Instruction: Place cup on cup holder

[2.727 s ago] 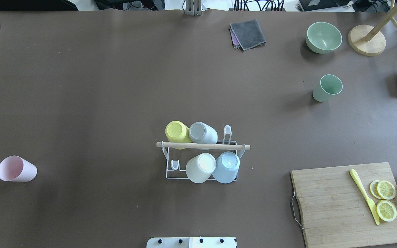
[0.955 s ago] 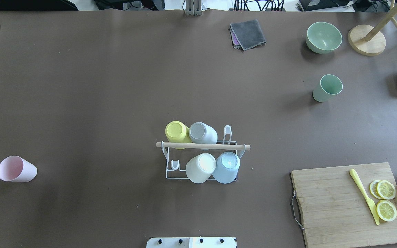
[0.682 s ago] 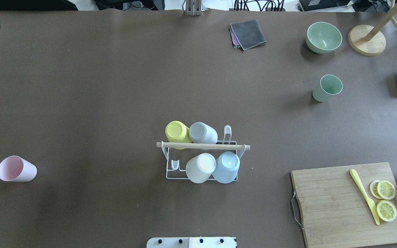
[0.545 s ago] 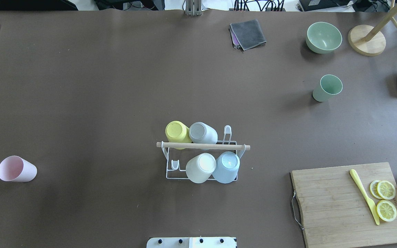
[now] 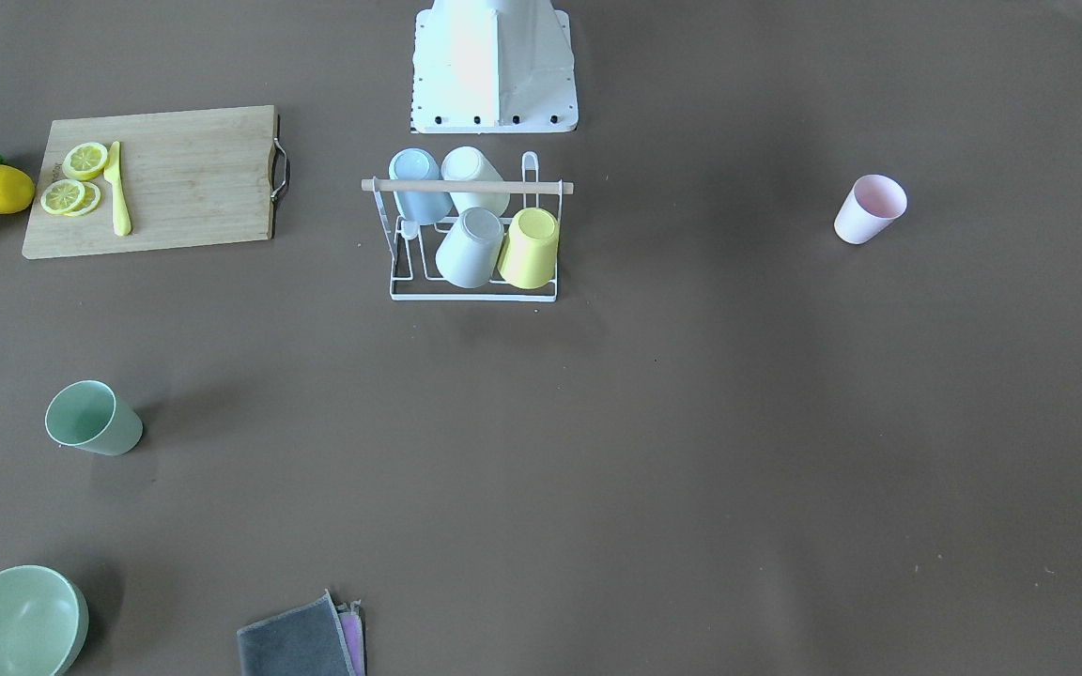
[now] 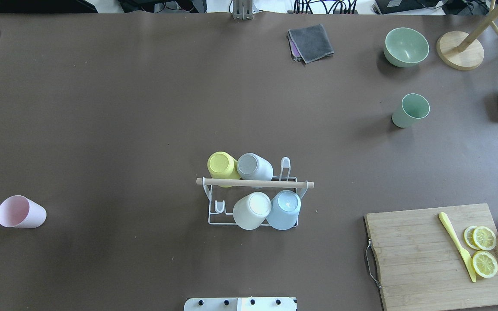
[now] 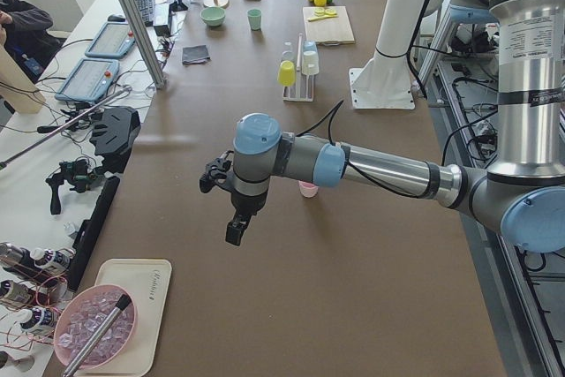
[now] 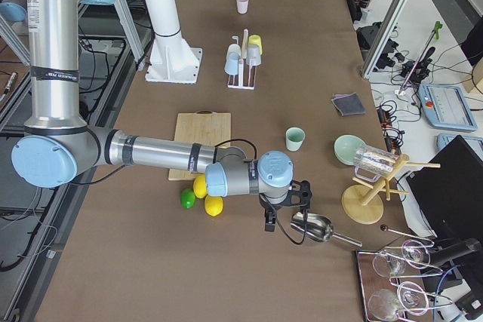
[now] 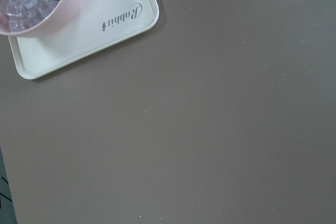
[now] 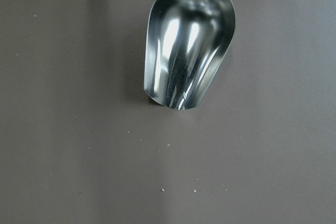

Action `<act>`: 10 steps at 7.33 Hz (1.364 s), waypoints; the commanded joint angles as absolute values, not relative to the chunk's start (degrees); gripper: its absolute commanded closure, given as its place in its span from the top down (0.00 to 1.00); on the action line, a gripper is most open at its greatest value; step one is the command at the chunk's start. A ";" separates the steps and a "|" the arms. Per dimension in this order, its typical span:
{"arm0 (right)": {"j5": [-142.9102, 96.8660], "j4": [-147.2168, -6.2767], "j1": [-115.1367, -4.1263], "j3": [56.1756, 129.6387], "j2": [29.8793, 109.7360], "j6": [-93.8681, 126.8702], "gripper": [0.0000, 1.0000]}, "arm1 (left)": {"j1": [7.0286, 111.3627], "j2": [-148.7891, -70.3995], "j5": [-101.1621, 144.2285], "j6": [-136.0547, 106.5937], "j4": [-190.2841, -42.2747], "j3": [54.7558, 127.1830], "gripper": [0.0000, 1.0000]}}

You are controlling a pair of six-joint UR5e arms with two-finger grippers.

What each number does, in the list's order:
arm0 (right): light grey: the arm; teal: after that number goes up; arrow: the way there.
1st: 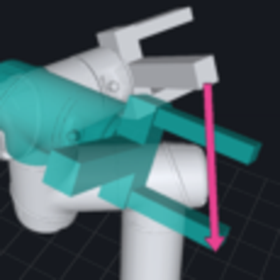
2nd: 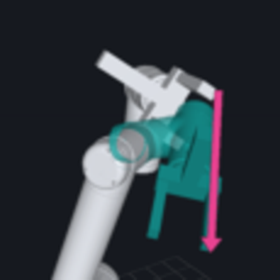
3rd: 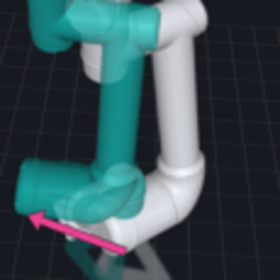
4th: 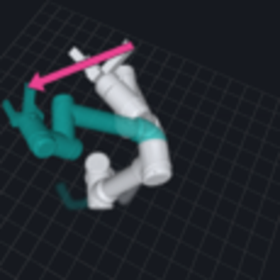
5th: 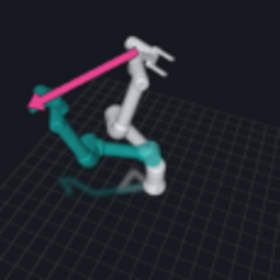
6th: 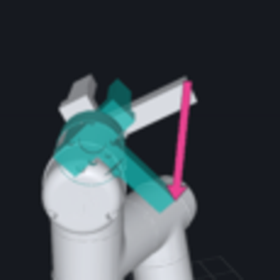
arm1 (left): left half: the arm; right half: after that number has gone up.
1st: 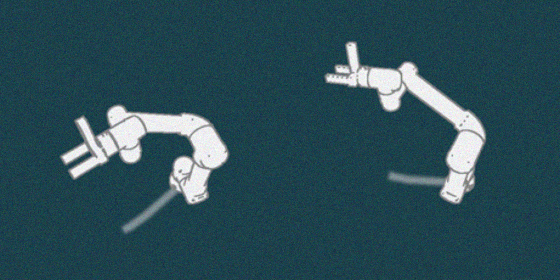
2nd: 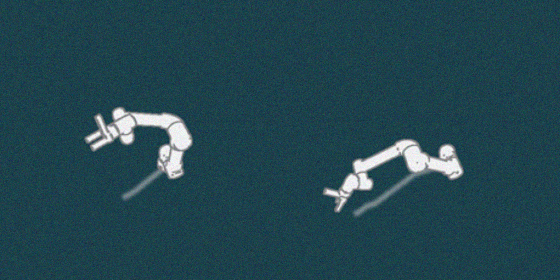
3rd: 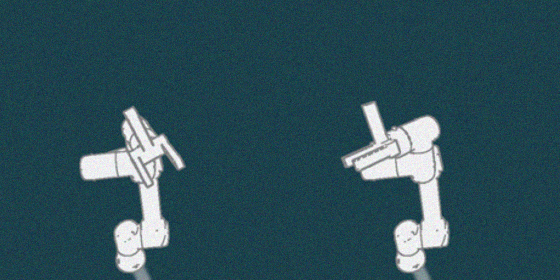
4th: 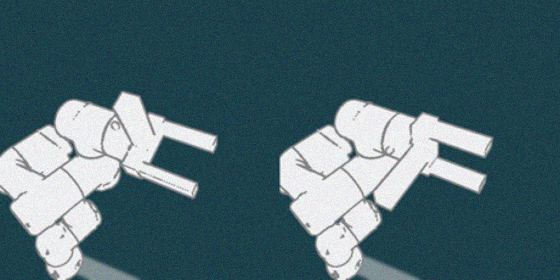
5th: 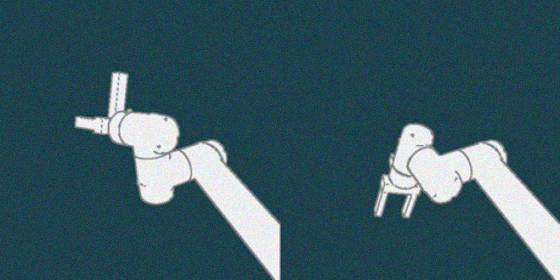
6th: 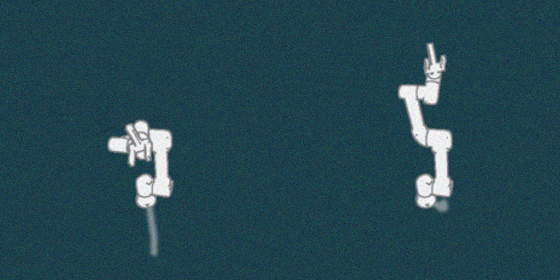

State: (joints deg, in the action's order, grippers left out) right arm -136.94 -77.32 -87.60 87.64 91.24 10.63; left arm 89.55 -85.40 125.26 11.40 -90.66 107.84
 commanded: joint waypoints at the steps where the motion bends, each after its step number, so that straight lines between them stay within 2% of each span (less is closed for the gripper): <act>1: -136.76 -77.78 -84.31 90.51 88.51 10.90 1.00 | 82.14 -87.01 118.60 11.43 -89.57 110.55 0.98; 3: -135.19 -77.96 -80.44 93.68 87.29 11.25 1.00 | 74.13 -91.98 113.67 11.86 -80.75 112.49 0.98; 5: -133.43 -77.87 -77.44 93.78 84.04 11.16 1.00 | 68.58 -98.49 109.17 12.74 -69.59 112.50 0.98; 7: -131.59 -78.13 -73.50 95.45 82.72 11.25 1.00 | 61.74 -108.76 102.07 17.91 -55.53 110.05 0.98; 10: -128.78 -88.03 -68.57 95.36 74.56 11.16 1.00 | 46.99 -116.26 99.42 18.46 -40.82 106.19 0.98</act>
